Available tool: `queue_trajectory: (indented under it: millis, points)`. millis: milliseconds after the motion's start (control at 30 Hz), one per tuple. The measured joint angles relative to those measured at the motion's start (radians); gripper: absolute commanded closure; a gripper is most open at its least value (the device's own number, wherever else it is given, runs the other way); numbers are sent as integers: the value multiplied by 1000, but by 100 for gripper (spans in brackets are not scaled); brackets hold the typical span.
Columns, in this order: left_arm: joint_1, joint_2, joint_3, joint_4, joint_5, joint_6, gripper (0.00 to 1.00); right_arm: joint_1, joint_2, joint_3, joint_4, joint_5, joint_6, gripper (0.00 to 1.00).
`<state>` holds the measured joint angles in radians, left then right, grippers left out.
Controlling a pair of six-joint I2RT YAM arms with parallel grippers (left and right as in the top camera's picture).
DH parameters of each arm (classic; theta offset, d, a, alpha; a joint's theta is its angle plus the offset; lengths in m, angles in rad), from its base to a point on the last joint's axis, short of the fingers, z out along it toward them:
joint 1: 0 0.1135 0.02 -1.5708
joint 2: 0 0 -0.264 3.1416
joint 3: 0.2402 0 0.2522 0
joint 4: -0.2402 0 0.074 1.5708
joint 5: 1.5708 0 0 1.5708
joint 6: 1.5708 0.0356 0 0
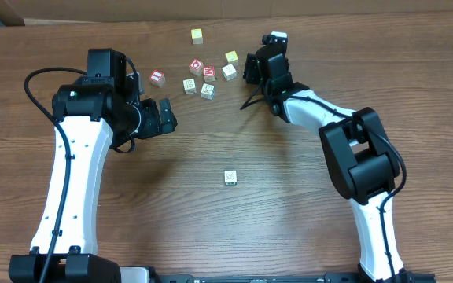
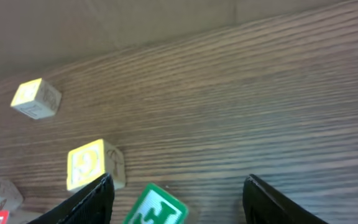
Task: Flip 5 blocks
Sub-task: 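Move the right gripper back over the block cluster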
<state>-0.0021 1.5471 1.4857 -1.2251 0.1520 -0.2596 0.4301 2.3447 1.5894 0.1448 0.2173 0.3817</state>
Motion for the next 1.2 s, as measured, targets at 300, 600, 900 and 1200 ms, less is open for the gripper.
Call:
queue_trajectory:
  millis: [300,600,900,1200]
  points:
    - [0,0,0,-1,0,0,0,3,50,0,74,-41,10,33]
    - [0,0,0,-1,0,0,0,4,57,0,20,-83,15,56]
    - [0,0,0,-1,0,0,0,3,-91,0,-289,-96,14,54]
    - [0,0,0,0,0,0,0,3,-338,0,-600,-188,15,40]
